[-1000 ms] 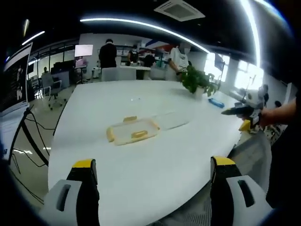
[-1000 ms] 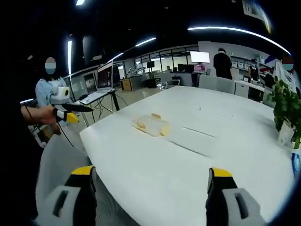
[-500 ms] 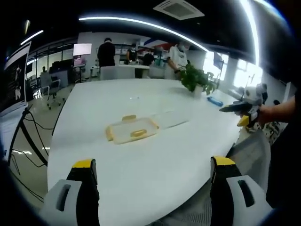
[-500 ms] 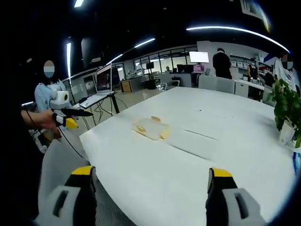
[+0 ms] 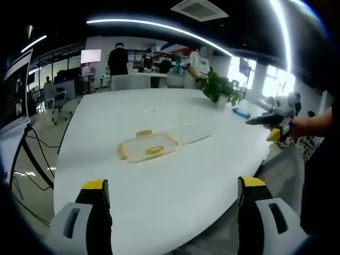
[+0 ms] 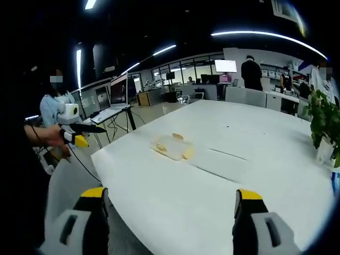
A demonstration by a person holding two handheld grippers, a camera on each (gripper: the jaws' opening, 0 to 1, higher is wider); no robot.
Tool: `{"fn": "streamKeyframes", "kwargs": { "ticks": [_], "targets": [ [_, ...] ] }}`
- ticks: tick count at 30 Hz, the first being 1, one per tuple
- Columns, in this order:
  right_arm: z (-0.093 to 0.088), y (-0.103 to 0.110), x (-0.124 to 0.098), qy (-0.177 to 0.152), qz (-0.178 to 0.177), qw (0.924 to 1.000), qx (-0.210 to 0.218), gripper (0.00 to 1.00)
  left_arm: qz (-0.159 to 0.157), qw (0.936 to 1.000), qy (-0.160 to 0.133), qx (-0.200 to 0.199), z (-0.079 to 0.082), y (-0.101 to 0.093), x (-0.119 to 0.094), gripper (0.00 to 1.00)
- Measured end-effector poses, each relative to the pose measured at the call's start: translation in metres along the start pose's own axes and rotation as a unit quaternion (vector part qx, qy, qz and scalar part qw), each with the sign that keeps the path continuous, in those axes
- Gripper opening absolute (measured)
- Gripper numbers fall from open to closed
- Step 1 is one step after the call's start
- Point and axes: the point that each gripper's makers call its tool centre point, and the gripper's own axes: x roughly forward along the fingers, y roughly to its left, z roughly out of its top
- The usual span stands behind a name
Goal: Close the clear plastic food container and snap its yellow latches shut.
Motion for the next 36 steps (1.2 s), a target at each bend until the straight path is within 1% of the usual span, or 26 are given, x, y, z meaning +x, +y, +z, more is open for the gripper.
{"fn": "streamKeyframes", "kwargs": {
  "ticks": [7,13,19,21,26,30,36],
  "targets": [
    [0.001,0.0,0.002,0.002,-0.002,1.0,-0.004,1.0,-0.001,1.0,-0.006,0.0,0.004,0.0,0.001,0.99],
    [0.005,0.001,0.004,-0.003,-0.001,1.0,-0.005,1.0,-0.004,1.0,0.0,0.007,0.002,0.0,0.001,0.99],
    [0.006,0.002,0.009,-0.001,0.0,1.0,-0.007,1.0,-0.004,1.0,0.004,0.008,0.002,0.005,0.002,0.99],
    [0.006,0.004,0.011,0.001,0.005,1.0,-0.007,1.0,-0.006,0.9999,0.005,0.008,0.002,0.006,0.003,0.99],
    [0.004,0.011,0.021,0.012,0.012,0.9997,-0.019,1.0,-0.01,0.9998,0.009,0.014,0.001,0.013,0.006,0.99],
    [0.008,0.013,0.027,0.012,0.014,0.9997,-0.018,1.0,-0.014,0.9997,0.01,0.015,0.001,0.02,0.01,0.99],
    [0.012,0.011,0.037,0.023,0.013,0.999,-0.035,1.0,-0.024,0.9992,0.018,0.025,-0.002,0.028,0.018,0.99]
  ]
}}
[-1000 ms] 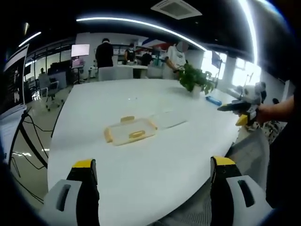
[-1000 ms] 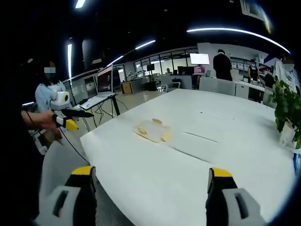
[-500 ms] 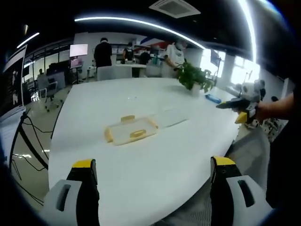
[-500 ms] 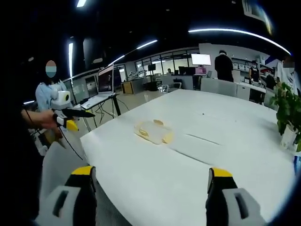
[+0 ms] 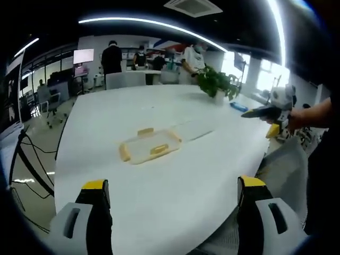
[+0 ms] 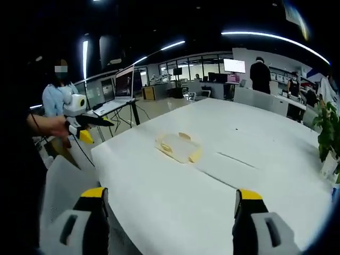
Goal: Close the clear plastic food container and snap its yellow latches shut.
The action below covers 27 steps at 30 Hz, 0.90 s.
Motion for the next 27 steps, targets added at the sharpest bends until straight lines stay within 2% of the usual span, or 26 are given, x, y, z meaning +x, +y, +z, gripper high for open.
{"fn": "streamKeyframes", "kwargs": {
  "ticks": [12,14,22,27],
  "targets": [
    [0.012,-0.004,0.026,0.015,0.0,0.9997,-0.019,0.99,-0.013,0.9997,0.015,0.015,-0.009,0.02,0.015,0.98],
    [0.016,-0.003,0.031,0.014,0.003,0.9997,-0.021,0.94,-0.015,0.9997,0.015,0.016,-0.009,0.024,0.017,0.98],
    [0.027,-0.006,0.052,0.01,0.008,0.9995,-0.028,0.96,-0.019,0.9994,0.013,0.026,-0.002,0.038,0.027,0.98],
    [0.029,-0.007,0.062,0.013,0.012,0.9994,-0.03,0.96,-0.017,0.999,0.023,0.034,-0.004,0.048,0.034,0.99]
  ]
}}
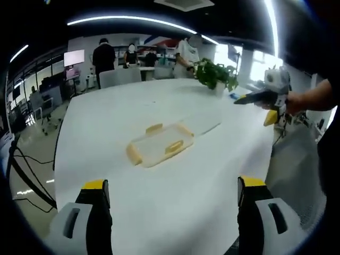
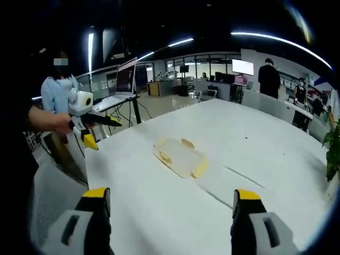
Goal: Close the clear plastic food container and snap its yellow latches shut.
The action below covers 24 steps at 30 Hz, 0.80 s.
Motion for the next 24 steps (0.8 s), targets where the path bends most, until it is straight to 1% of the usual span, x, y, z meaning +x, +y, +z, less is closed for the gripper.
{"fn": "streamKeyframes", "kwargs": {
  "ticks": [5,9,14,16,19,21,24],
  "targets": [
    [-0.002,0.0,0.01,0.009,0.004,0.9999,-0.012,0.95,-0.002,1.0,0.006,0.003,-0.006,0.009,0.008,0.98],
    [-0.006,-0.002,0.019,0.03,0.009,0.999,-0.032,0.92,-0.002,0.9998,0.017,0.011,-0.01,0.018,0.015,0.99],
    [-0.003,-0.003,0.029,0.036,0.019,0.9981,-0.045,0.9,-0.007,0.9995,0.022,0.019,-0.009,0.029,0.021,0.98],
    [-0.002,-0.004,0.035,0.039,0.024,0.9979,-0.047,0.9,-0.012,0.9993,0.025,0.026,-0.008,0.032,0.024,0.98],
    [-0.001,-0.007,0.041,0.047,0.025,0.9966,-0.062,0.9,-0.018,0.9977,0.041,0.051,-0.01,0.036,0.03,0.99],
    [-0.002,-0.01,0.045,0.052,0.027,0.9961,-0.066,0.9,-0.024,0.9965,0.047,0.065,-0.011,0.038,0.034,0.98],
    [-0.005,-0.012,0.051,0.068,0.032,0.9938,-0.083,0.89,-0.03,0.9956,0.052,0.072,-0.011,0.042,0.039,0.97]
  ]
}}
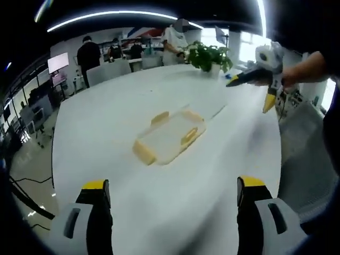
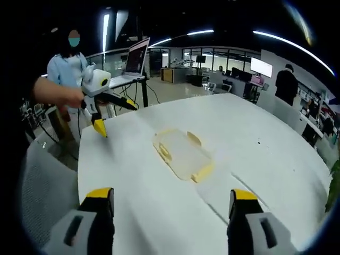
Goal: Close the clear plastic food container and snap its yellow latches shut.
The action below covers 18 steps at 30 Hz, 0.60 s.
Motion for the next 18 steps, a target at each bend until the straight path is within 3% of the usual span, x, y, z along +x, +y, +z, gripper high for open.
{"fn": "streamKeyframes", "kwargs": {
  "ticks": [18],
  "targets": [
    [0.0,-0.016,0.037,0.065,0.042,0.9919,-0.101,0.82,-0.05,0.9933,0.055,0.088,-0.009,0.015,0.029,0.93]
  ]
}}
